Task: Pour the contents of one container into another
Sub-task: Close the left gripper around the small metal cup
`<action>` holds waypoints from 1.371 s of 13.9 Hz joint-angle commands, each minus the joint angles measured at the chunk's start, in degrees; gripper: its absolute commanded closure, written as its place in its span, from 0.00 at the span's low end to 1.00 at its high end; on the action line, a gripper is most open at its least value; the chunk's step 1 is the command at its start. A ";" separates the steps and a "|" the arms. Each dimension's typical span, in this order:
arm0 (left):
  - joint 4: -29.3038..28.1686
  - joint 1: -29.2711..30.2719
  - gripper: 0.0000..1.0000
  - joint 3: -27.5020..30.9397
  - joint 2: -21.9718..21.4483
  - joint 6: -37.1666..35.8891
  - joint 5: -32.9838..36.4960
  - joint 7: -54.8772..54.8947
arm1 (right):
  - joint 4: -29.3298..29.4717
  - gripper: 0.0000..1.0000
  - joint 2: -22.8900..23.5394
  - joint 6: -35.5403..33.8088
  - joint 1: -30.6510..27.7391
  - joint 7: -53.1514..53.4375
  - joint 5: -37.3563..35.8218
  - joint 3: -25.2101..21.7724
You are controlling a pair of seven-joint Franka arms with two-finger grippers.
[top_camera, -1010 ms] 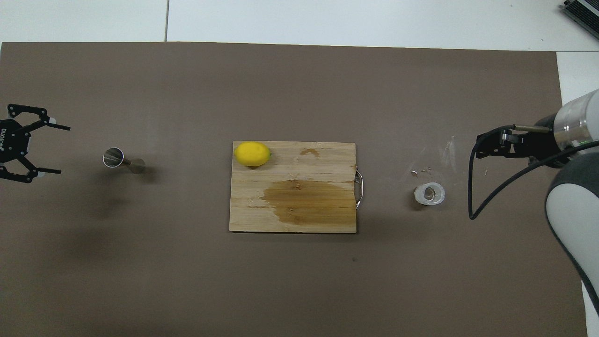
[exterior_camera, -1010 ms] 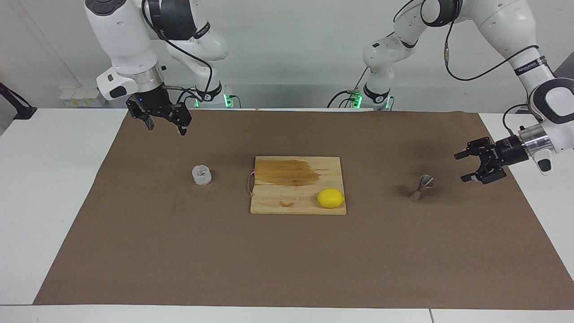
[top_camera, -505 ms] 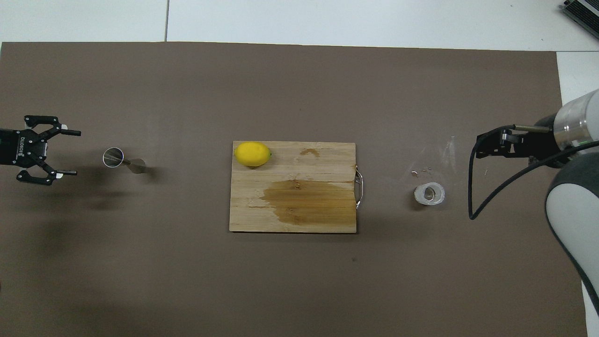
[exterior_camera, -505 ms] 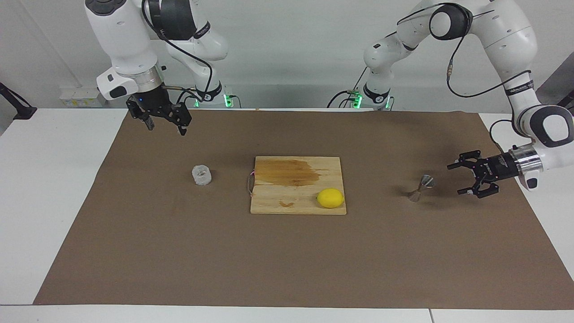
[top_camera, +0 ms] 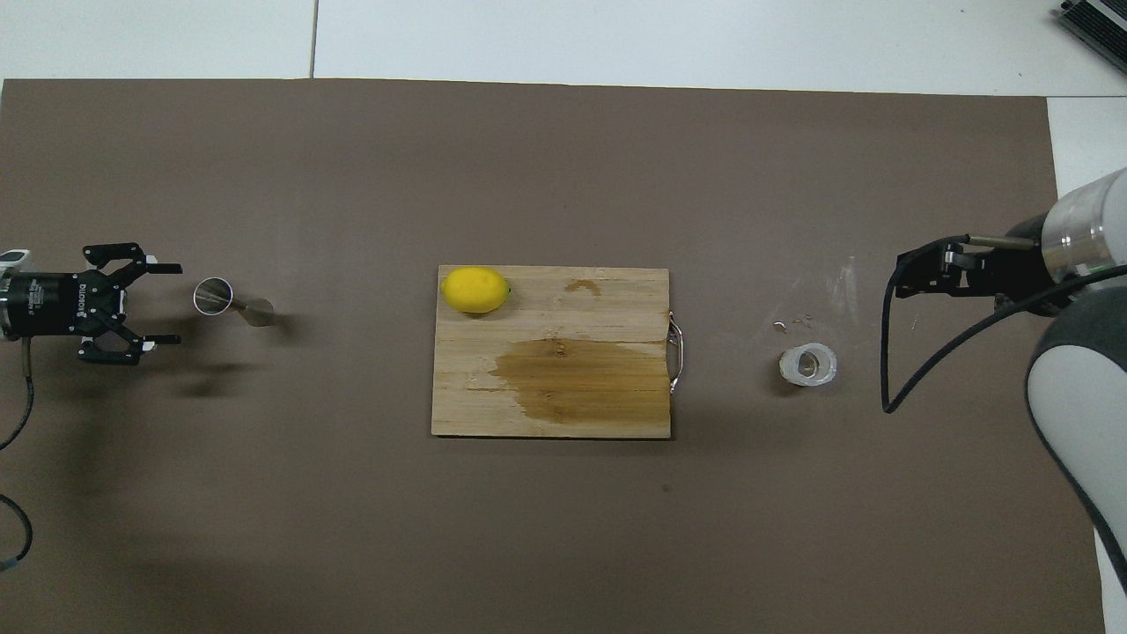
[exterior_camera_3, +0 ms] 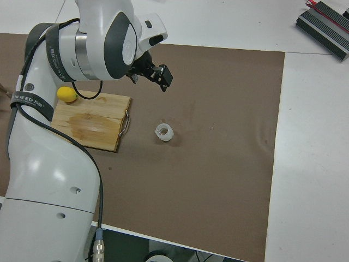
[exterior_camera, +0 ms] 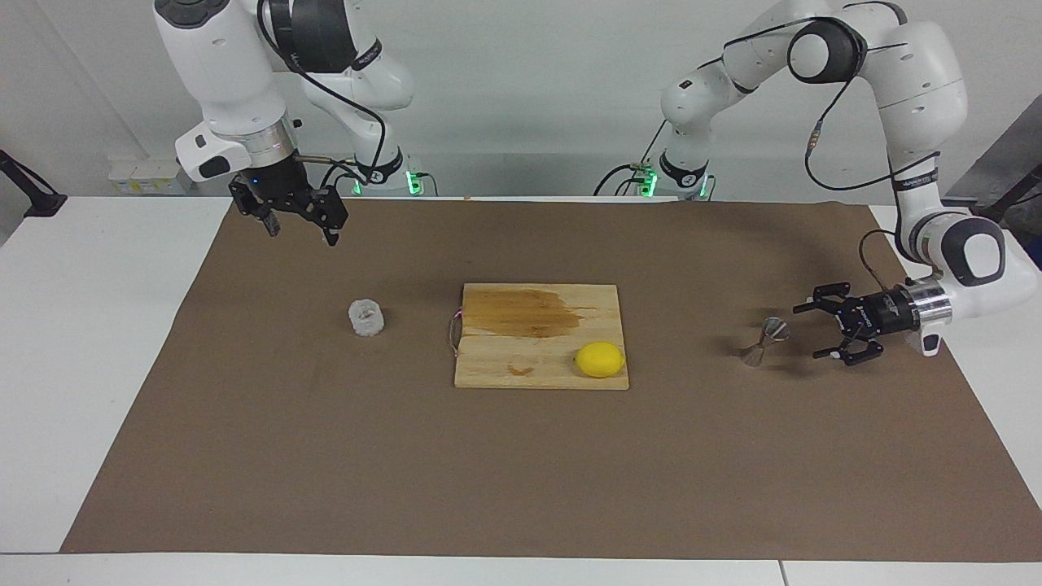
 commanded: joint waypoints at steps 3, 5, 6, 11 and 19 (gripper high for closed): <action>-2.78 0.98 0.00 -0.32 0.96 -1.77 -4.39 5.69 | -0.65 0.00 -0.60 0.27 -0.72 -1.52 1.00 0.23; -4.01 0.89 0.00 -0.32 1.40 -1.68 -6.76 7.70 | -0.65 0.00 -0.60 0.27 -0.72 -1.52 1.00 0.23; -4.19 0.80 0.00 -0.41 1.92 -1.68 -7.73 8.59 | -0.65 0.00 -0.60 0.27 -0.72 -1.52 1.00 0.23; -5.42 0.01 0.00 -0.67 2.11 -1.60 -11.35 9.56 | -0.65 0.00 -0.60 0.27 -0.81 -1.52 1.00 0.23; -5.42 -0.87 0.00 -1.64 2.02 -1.42 -12.49 9.65 | -0.65 0.00 -0.60 0.27 -0.72 -1.52 1.00 0.23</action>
